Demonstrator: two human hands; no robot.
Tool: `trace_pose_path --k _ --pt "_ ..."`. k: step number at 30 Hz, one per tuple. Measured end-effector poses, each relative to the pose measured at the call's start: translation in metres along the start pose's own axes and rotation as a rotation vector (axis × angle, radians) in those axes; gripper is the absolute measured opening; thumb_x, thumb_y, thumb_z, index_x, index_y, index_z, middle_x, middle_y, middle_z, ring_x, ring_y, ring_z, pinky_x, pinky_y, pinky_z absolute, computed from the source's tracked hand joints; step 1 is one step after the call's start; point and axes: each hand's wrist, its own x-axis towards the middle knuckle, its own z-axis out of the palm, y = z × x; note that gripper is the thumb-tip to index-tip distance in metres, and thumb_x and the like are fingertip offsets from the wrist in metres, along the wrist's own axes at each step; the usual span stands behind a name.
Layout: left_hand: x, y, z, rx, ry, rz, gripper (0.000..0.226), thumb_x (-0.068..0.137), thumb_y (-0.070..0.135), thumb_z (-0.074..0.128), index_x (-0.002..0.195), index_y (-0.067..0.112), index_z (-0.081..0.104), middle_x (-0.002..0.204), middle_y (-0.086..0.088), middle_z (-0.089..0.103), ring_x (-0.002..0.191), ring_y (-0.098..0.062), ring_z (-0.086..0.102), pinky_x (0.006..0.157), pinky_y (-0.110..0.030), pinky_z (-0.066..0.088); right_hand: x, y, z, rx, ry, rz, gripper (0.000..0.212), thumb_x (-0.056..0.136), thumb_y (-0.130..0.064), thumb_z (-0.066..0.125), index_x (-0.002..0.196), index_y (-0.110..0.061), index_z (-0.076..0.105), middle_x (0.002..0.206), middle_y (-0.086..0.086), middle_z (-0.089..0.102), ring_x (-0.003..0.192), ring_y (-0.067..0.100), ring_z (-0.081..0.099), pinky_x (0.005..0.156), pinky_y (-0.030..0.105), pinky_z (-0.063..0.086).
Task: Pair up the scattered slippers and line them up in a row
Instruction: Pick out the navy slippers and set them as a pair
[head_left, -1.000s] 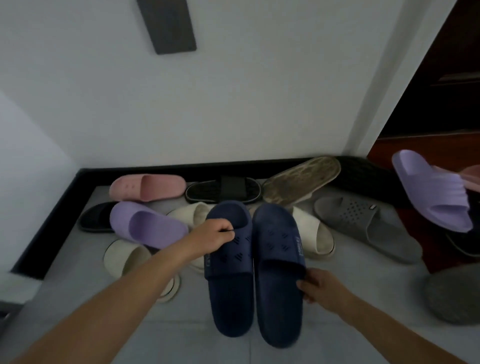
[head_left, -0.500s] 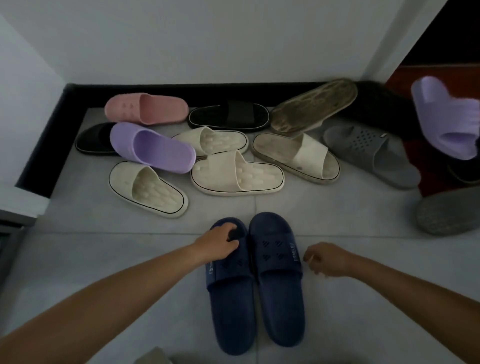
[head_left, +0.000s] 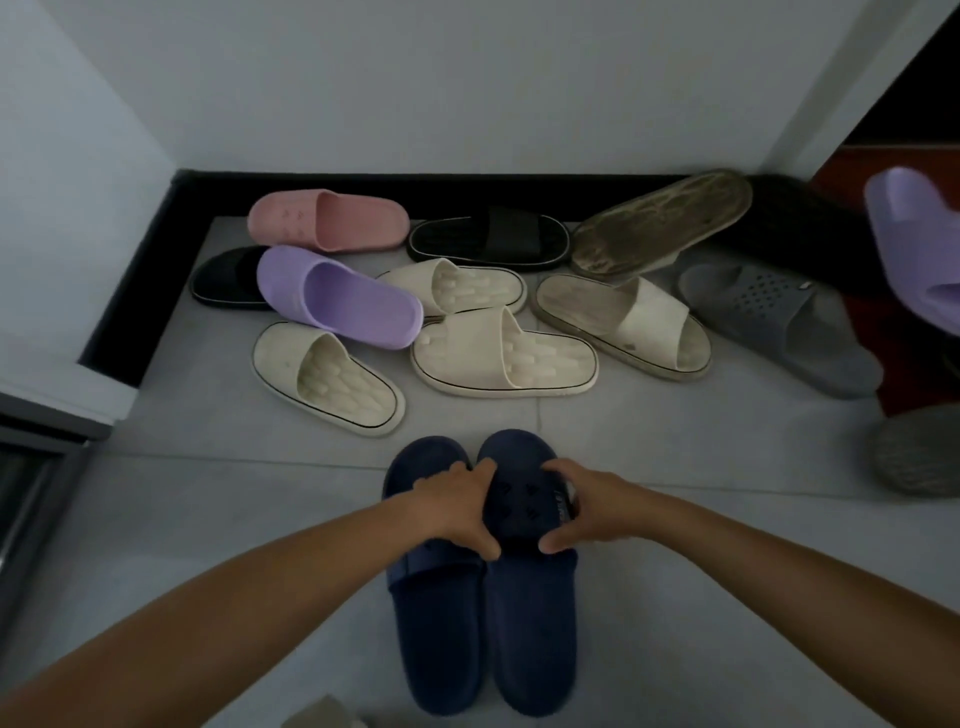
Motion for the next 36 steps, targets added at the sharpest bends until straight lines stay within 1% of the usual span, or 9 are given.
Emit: trace_pose_path --k 4,8,12,17,22,25,29,33,36 --pt "-0.044 -0.088 -0.024 -0.195 -0.005 -0.148 0.111 0.059 0.040 0.075 0.145 0.020 0.007 0.125 -0.007 0.052 0.098 -0.018 0.056 0.086 -0.034 0.054 0.019 -0.059 0.013 0.126 0.011 -0.149 0.096 0.062 -0.065 0.071 0.140 -0.044 0.019 0.093 -0.012 0.062 0.081 0.002 0.062 0.064 0.013 0.048" --pt "-0.099 -0.189 -0.030 -0.292 -0.055 -0.358 0.119 0.063 0.036 0.077 0.148 0.021 -0.005 0.134 -0.009 0.046 0.105 -0.021 0.057 0.082 -0.026 0.051 0.039 -0.096 0.031 -0.031 0.012 -0.230 0.091 0.070 -0.064 0.065 0.144 -0.040 0.018 0.098 -0.007 0.063 0.087 0.008 0.060 0.075 0.018 0.042" --pt "-0.136 -0.255 -0.026 -0.209 -0.106 -0.557 0.115 0.068 0.027 0.073 0.149 0.022 -0.008 0.151 -0.014 0.025 0.125 -0.030 0.043 0.100 -0.038 0.044 0.052 -0.103 0.038 -0.113 -0.007 -0.216 0.086 0.075 -0.061 0.063 0.145 -0.037 0.019 0.101 -0.005 0.063 0.089 0.009 0.058 0.077 0.019 0.041" --pt "-0.140 -0.263 0.001 0.236 -0.111 -0.710 0.117 0.068 0.029 0.073 0.149 0.027 -0.011 0.154 -0.017 0.010 0.139 -0.038 0.019 0.111 -0.059 0.020 0.062 -0.098 0.036 -0.157 -0.001 -0.145 0.083 0.076 -0.061 0.062 0.144 -0.035 0.022 0.106 -0.005 0.061 0.094 0.011 0.057 0.081 0.020 0.039" --pt "-0.090 -0.214 -0.029 0.248 0.007 -0.442 0.103 0.067 0.020 0.071 0.148 0.025 0.007 0.152 -0.013 0.016 0.135 -0.033 0.023 0.104 -0.049 0.034 0.065 -0.092 0.017 -0.173 0.064 -0.085 0.080 0.080 -0.052 0.064 0.145 -0.030 0.024 0.111 0.001 0.062 0.100 0.016 0.058 0.082 0.020 0.038" --pt "-0.058 -0.177 -0.047 0.149 0.096 -0.289 0.098 0.069 0.022 0.072 0.148 0.024 0.013 0.152 -0.010 0.018 0.137 -0.031 0.022 0.105 -0.047 0.035 0.066 -0.091 0.000 -0.145 0.119 -0.068 0.078 0.081 -0.048 0.065 0.145 -0.028 0.024 0.112 0.003 0.062 0.103 0.017 0.058 0.082 0.020 0.037" --pt "-0.041 -0.157 -0.054 0.126 0.139 -0.204 0.090 0.071 0.021 0.071 0.145 0.018 0.020 0.144 -0.010 0.030 0.132 -0.030 0.029 0.102 -0.046 0.040 0.069 -0.085 -0.014 -0.073 0.203 -0.068 0.077 0.081 -0.044 0.067 0.144 -0.025 0.028 0.109 0.006 0.064 0.101 0.021 0.062 0.087 0.024 0.042" --pt "-0.038 -0.153 -0.046 0.010 0.155 -0.151 0.069 0.074 0.022 0.070 0.134 0.016 0.037 0.129 -0.009 0.042 0.117 -0.025 0.043 0.090 -0.036 0.046 0.071 -0.079 -0.016 -0.065 0.203 -0.066 0.078 0.080 -0.044 0.068 0.144 -0.026 0.027 0.108 0.004 0.062 0.094 0.018 0.059 0.083 0.023 0.041" --pt "-0.034 -0.154 -0.045 -0.060 0.266 -0.128 0.059 0.080 0.024 0.064 0.133 0.015 0.041 0.129 -0.009 0.044 0.116 -0.024 0.046 0.094 -0.036 0.045 0.076 -0.077 -0.021 -0.140 0.253 -0.089 0.075 0.080 -0.045 0.067 0.143 -0.027 0.030 0.114 0.004 0.058 0.088 0.012 0.051 0.082 0.021 0.036"
